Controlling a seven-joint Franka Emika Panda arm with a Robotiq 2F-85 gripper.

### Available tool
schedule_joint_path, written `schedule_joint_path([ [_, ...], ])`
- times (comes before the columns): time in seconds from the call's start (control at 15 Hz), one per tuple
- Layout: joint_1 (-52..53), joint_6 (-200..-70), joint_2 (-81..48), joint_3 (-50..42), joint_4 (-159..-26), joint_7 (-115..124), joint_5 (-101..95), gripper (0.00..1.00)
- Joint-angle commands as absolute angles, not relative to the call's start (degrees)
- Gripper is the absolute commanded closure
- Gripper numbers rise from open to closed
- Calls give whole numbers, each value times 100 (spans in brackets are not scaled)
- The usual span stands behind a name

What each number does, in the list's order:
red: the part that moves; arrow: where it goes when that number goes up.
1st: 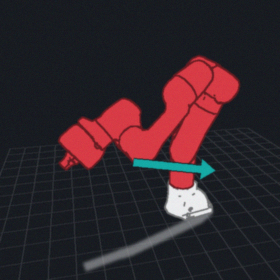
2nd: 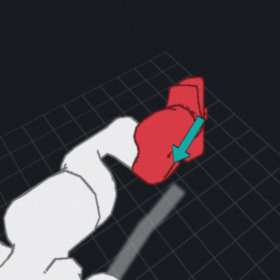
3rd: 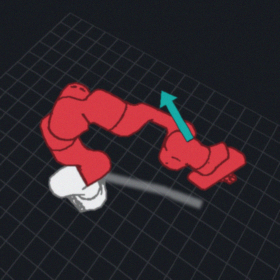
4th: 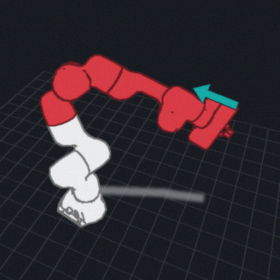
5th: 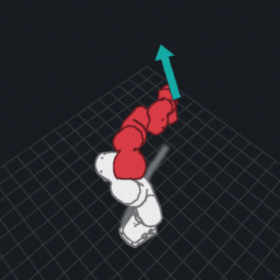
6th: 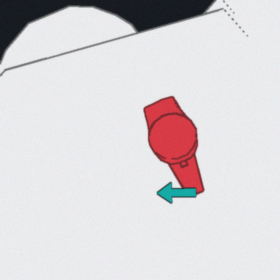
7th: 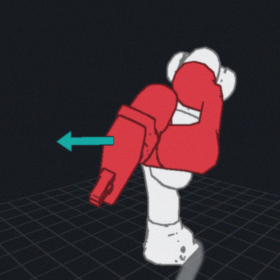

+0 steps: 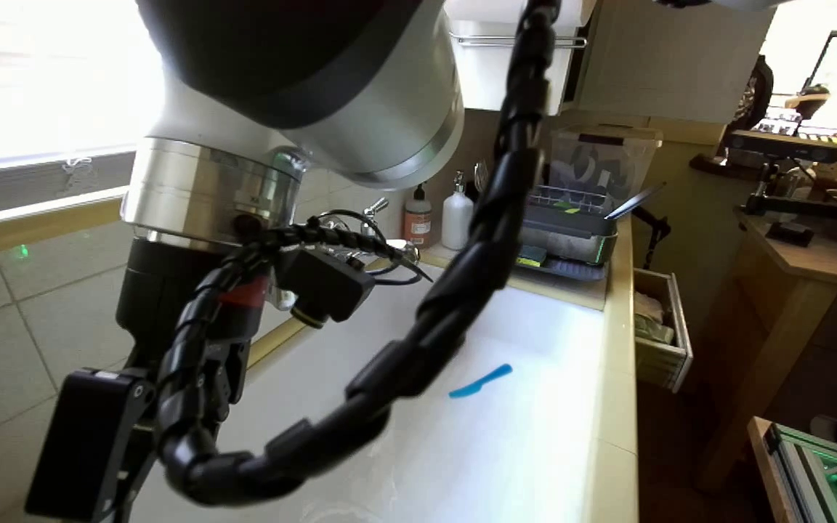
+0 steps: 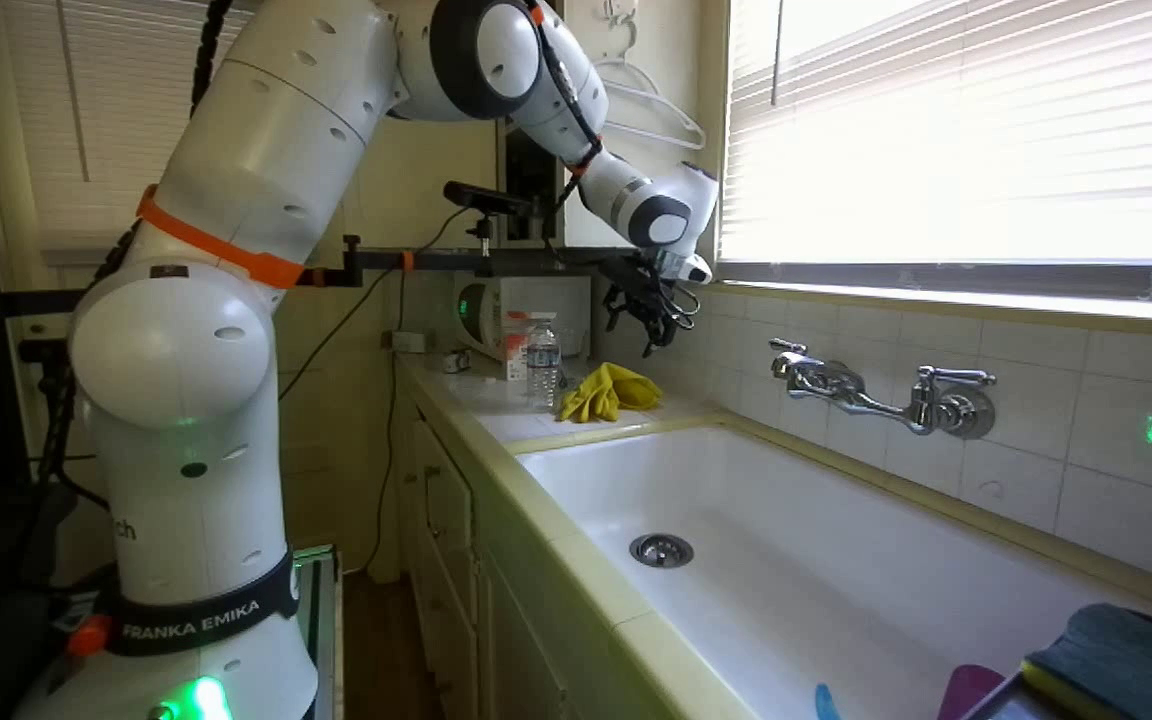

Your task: Move the gloves and place them on the counter to the left of the sink

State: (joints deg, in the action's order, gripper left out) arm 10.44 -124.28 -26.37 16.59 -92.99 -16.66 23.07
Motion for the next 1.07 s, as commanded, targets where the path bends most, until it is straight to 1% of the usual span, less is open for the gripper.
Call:
schedule_joint_path([
  [0.0,1016,-12215,-2034,1550,-9942,-1354,2101,0],
  [0.27,987,-12027,-1464,1459,-10542,-1204,2052,0],
  [1.0,880,-12131,127,1107,-12142,-890,2168,0],
])
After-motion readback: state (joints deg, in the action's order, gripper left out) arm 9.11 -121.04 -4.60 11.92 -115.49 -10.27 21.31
